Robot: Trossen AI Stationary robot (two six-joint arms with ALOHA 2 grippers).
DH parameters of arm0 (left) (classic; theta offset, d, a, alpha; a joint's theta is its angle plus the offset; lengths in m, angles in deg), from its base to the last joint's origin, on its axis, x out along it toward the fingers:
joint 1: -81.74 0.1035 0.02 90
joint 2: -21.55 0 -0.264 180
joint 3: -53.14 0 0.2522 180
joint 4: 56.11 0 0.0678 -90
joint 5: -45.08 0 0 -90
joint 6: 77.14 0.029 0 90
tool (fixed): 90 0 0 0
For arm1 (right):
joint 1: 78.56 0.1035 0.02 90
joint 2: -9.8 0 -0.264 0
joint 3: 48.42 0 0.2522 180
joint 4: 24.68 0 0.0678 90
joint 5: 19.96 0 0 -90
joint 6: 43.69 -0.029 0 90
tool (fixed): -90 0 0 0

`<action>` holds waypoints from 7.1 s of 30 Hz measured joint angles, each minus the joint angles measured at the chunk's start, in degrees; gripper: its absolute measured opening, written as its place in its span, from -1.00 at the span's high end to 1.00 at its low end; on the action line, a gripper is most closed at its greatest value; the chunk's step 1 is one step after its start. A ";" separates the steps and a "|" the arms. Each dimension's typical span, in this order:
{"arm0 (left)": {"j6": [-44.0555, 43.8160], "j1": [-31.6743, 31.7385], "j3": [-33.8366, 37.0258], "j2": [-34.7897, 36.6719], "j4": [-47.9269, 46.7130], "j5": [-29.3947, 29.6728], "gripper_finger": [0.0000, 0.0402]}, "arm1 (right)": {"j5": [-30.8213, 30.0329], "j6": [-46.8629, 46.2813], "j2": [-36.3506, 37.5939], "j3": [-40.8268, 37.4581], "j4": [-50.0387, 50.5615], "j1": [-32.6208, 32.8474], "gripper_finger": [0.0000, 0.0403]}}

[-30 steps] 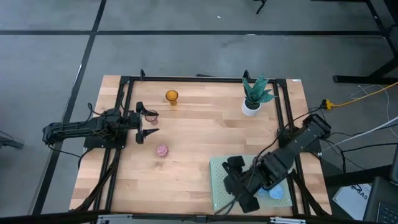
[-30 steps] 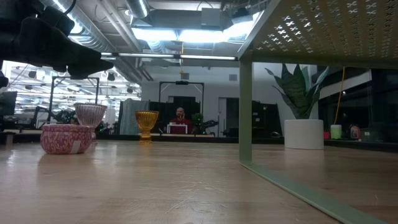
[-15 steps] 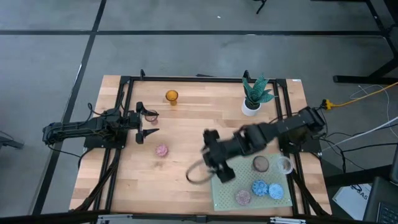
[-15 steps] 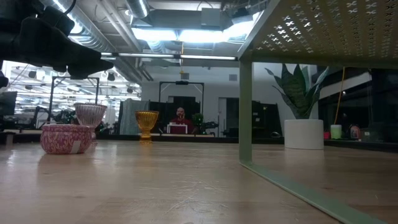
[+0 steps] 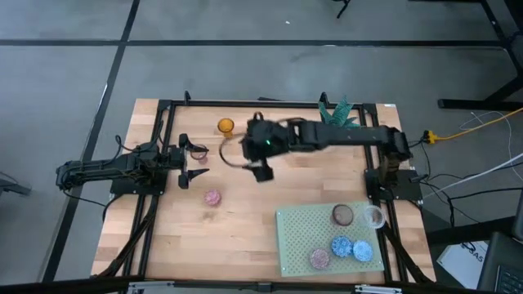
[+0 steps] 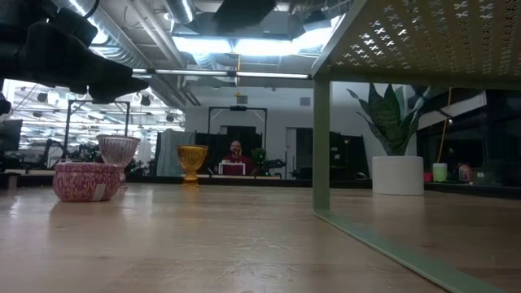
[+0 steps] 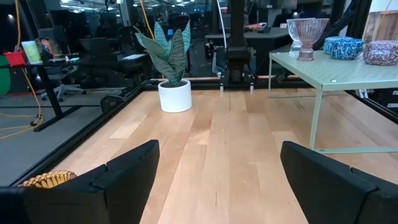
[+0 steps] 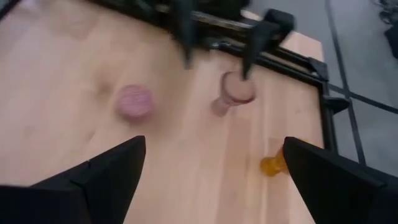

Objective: Pick & Place candle stick holders
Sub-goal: Move the brown glass candle holder to the center of the table

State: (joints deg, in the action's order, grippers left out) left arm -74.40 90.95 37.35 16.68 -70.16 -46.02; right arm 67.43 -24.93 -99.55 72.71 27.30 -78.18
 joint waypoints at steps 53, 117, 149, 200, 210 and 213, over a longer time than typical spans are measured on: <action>-20.52 0.00 0.02 -0.01 16.97 0.35 -0.66 | 9.37 -12.47 -11.05 0.00 -8.05 -13.39 -0.90; -3.70 19.59 -60.33 -59.43 -14.49 -6.73 -0.66 | 12.10 -30.37 80.26 -91.67 -61.15 -4.26 -0.90; 8.99 25.88 -81.94 -84.20 -47.86 2.97 -0.66 | 5.15 -21.47 109.32 -106.99 -48.95 -4.38 -0.90; 21.84 20.76 -57.65 -84.41 -39.89 7.48 -0.46 | 5.15 -28.82 109.14 -106.97 -39.86 -4.38 -0.90; 20.35 20.90 -57.55 -84.41 -34.83 7.54 0.19 | 5.15 -28.82 109.14 -106.97 -39.86 -4.38 -0.90; 20.35 20.90 -57.55 -84.46 -34.64 7.54 0.42 | 5.15 -28.82 109.14 -106.97 -39.86 -4.38 -0.90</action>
State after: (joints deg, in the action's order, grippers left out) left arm -54.05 111.85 -20.19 -67.78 -104.81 -38.48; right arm 72.58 -53.75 9.59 -34.26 -12.57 -82.57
